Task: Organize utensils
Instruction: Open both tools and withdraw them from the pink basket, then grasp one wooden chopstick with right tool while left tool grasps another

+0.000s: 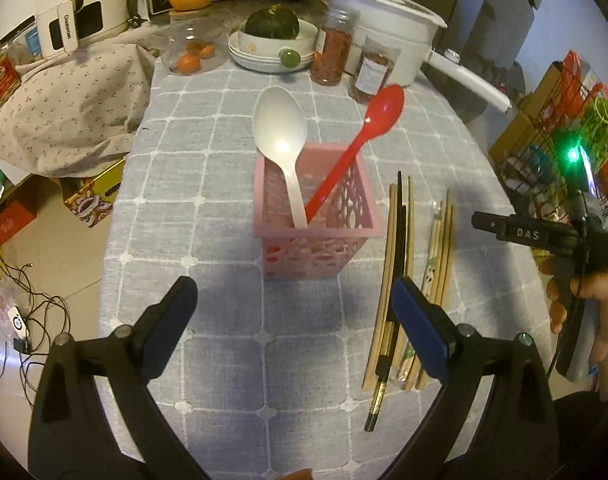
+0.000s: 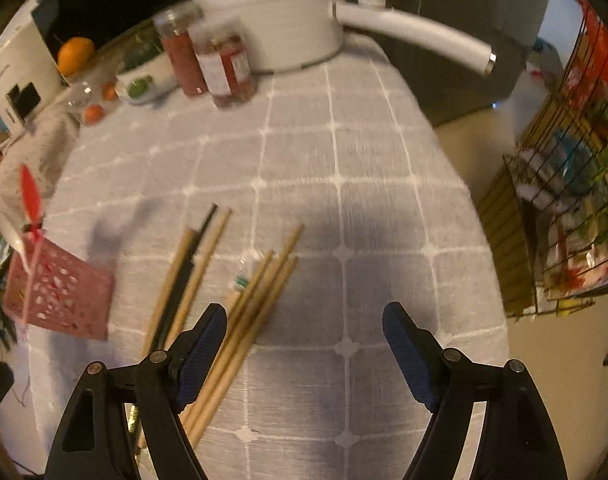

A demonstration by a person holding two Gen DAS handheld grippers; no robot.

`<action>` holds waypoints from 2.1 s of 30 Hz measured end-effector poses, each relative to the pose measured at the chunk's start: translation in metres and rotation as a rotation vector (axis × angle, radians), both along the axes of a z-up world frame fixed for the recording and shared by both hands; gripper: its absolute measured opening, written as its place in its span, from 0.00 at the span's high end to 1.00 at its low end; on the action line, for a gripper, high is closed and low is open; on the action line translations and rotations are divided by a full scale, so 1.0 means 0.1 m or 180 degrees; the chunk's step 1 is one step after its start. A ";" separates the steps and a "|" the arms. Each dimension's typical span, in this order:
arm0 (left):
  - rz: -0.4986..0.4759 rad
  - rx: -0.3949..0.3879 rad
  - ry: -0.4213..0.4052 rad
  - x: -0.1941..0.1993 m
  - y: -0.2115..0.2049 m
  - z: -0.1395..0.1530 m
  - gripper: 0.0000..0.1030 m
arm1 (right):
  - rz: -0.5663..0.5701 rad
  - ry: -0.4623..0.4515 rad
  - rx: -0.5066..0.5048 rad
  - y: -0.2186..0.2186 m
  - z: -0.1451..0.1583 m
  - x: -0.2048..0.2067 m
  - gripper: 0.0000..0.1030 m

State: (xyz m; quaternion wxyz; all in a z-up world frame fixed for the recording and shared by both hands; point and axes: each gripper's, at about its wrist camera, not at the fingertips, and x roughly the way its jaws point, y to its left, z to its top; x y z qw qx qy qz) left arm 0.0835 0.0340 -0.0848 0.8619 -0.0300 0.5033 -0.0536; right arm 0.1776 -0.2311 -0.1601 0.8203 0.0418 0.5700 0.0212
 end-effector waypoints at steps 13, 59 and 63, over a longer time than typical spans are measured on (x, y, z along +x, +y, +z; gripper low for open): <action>-0.0028 0.0038 0.0094 0.02 -0.05 -0.05 0.06 | -0.0039 0.0362 -0.0102 0.07 -0.35 0.10 0.21; -0.1105 -0.0279 0.0856 0.84 -1.84 -0.64 0.79 | -0.0074 0.0103 0.0659 -1.11 0.07 -0.25 0.95; -0.0986 -0.0135 0.0905 0.97 -1.90 -0.77 0.80 | -0.0090 0.0085 0.0686 -1.16 0.08 -0.25 0.95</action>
